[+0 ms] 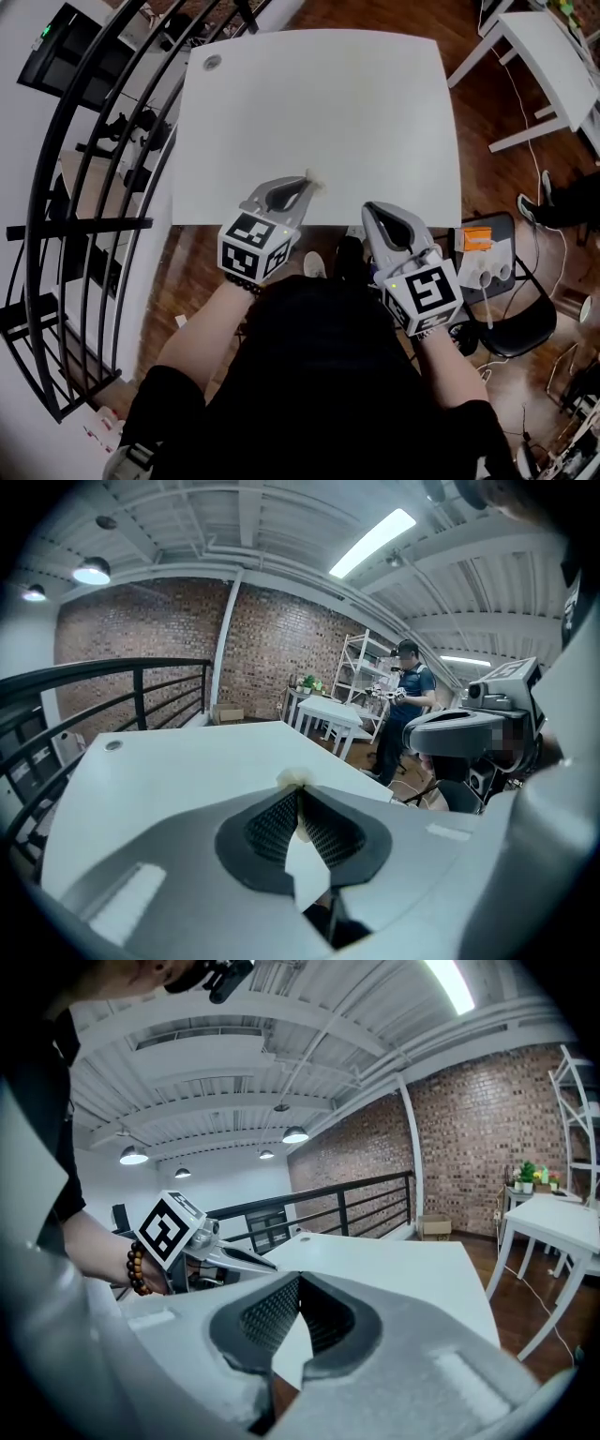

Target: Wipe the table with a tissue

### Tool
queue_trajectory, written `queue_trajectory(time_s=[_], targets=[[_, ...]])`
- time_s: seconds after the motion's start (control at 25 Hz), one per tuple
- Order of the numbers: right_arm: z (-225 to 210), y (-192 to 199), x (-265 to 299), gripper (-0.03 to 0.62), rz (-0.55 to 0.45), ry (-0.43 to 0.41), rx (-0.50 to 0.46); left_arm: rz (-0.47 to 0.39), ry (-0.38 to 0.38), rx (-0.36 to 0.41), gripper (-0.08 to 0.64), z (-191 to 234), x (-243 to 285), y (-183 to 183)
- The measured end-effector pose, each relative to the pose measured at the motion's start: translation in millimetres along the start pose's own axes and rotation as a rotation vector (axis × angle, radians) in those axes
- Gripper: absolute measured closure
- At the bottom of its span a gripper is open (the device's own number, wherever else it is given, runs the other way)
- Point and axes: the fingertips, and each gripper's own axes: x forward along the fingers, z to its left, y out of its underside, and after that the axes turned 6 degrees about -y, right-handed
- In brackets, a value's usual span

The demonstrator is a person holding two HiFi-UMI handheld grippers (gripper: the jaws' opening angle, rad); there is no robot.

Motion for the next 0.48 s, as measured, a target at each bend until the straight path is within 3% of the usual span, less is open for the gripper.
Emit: queue_trajectory(time_s=[0.48], targets=[[43,-10,-2,0.603,-0.031,-0.013,-0.054,-0.101,-0.042,0.028,0.526,0,-58,-11]])
